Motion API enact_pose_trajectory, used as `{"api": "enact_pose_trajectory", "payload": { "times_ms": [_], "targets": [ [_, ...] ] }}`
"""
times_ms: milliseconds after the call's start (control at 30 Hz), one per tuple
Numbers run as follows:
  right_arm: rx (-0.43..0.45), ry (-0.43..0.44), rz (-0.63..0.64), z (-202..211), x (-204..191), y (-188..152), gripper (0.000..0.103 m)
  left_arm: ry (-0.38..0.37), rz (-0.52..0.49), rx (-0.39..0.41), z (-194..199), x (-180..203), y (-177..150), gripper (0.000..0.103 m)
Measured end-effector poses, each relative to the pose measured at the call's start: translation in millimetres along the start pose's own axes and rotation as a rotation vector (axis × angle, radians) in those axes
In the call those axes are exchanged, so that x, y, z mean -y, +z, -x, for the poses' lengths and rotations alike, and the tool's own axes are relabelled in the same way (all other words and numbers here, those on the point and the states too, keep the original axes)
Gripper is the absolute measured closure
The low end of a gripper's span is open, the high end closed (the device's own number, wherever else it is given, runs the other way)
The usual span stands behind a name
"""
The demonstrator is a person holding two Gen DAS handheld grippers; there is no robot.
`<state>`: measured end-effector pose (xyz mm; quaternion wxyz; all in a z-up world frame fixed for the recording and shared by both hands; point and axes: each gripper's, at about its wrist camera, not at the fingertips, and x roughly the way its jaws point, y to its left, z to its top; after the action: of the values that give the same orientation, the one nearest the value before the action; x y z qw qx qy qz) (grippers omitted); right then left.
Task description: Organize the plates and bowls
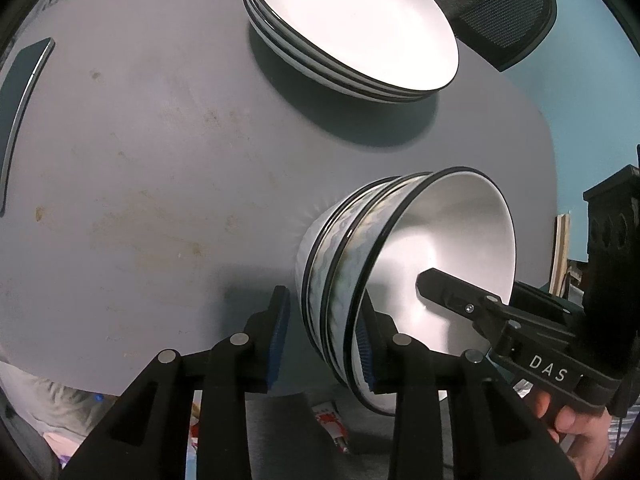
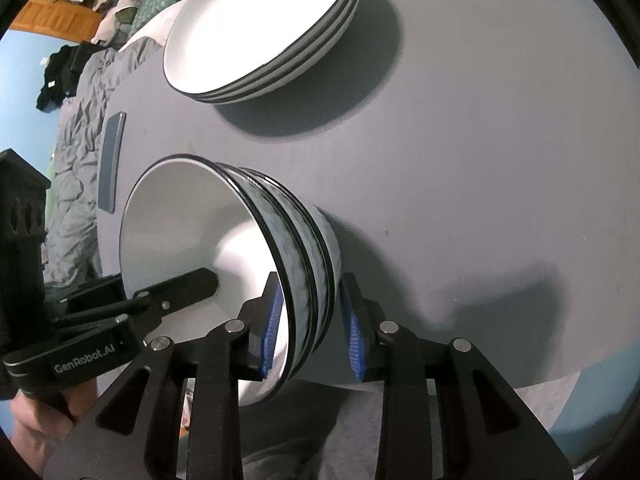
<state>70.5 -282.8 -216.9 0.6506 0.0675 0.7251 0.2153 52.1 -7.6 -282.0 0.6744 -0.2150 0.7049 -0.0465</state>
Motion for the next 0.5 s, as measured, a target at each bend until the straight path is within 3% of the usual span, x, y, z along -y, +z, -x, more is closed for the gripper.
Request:
{"api": "enact_pose_trajectory", "payload": {
  "times_ms": [133,333,500],
  "targets": [
    [-0.011,0.014,0.002,-3.2,-0.6,3.5,0.072,-0.009,0.015,-0.002,-0.3,-3.7,2.0,0.064],
    [-0.023,0.015,0.027,-5.2,-4.3,7.0,0.071,-0.022,0.013,-0.01,-0.6,0.0,6.1,0.067],
    [-0.021,-0.007,0.057,-6.8,-11.9,7.1,0.071,0.01,-0.009,0.005,1.9,5.3,3.3,0.068]
  ]
}}
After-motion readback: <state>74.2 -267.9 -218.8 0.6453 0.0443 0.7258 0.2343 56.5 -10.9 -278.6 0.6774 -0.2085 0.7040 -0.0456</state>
